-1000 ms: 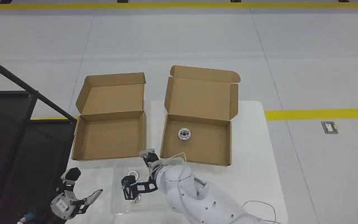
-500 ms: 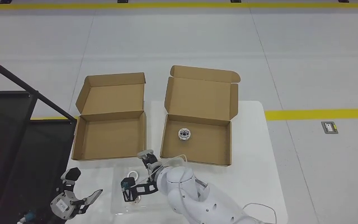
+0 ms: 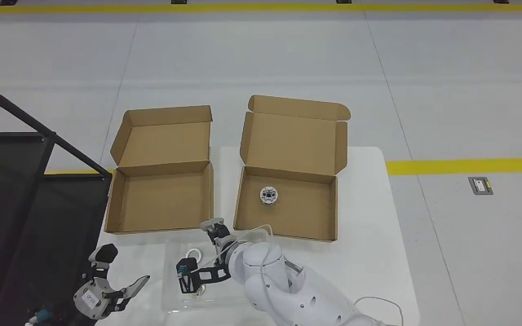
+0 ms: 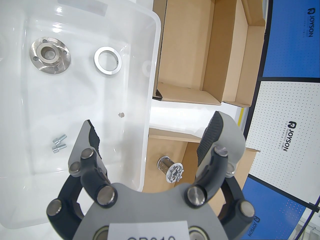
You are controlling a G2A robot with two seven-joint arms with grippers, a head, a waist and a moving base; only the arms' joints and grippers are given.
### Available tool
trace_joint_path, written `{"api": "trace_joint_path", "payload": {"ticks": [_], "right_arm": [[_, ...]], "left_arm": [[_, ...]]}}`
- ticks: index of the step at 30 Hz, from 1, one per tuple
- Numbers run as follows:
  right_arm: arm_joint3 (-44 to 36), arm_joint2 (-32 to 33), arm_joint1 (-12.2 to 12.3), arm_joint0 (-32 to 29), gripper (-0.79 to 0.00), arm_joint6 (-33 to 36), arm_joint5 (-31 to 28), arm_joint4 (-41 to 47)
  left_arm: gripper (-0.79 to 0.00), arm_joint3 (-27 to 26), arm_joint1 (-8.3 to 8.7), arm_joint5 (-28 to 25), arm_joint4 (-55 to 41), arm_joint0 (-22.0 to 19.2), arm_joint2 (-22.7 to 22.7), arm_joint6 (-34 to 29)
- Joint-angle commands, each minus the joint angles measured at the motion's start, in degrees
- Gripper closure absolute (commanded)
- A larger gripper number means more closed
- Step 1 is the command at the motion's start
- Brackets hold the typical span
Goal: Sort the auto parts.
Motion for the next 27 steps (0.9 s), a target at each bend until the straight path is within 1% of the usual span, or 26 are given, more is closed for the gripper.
{"api": "trace_joint_path", "payload": {"ticks": [1,9,14,19,23,25,27], "right_arm": [[0.0,0.0,0.0,0.0,-0.785,0.0,0.0,0.0],[0.49,-0.27,0.02,-0.7,-0.785,-0.06,0.38,-0.65],[1.29,-1.93,-1.04,-2.0,-0.785,5.64,1.09,-1.21],[-0.62,-3.19,-1.92,-3.98,-0.785,9.46,4.23,-2.76],[-3.45,-2.81,-1.56,-6.64,-0.785,9.48,6.92,-6.01],[-4.83,-2.24,-1.24,-7.96,-0.785,9.01,7.35,-7.23],[-6.31,-1.75,-0.8,-9.08,-0.785,7.17,6.97,-8.55]], "left_arm": [[-0.785,0.0,0.0,0.0,0.0,0.0,0.0,0.0],[-0.785,0.0,0.0,0.0,0.0,0.0,0.0,0.0],[-0.785,0.0,0.0,0.0,0.0,0.0,0.0,0.0],[-0.785,0.0,0.0,0.0,0.0,0.0,0.0,0.0],[-0.785,0.0,0.0,0.0,0.0,0.0,0.0,0.0],[-0.785,0.0,0.0,0.0,0.0,0.0,0.0,0.0],[-0.785,0.0,0.0,0.0,0.0,0.0,0.0,0.0]]}}
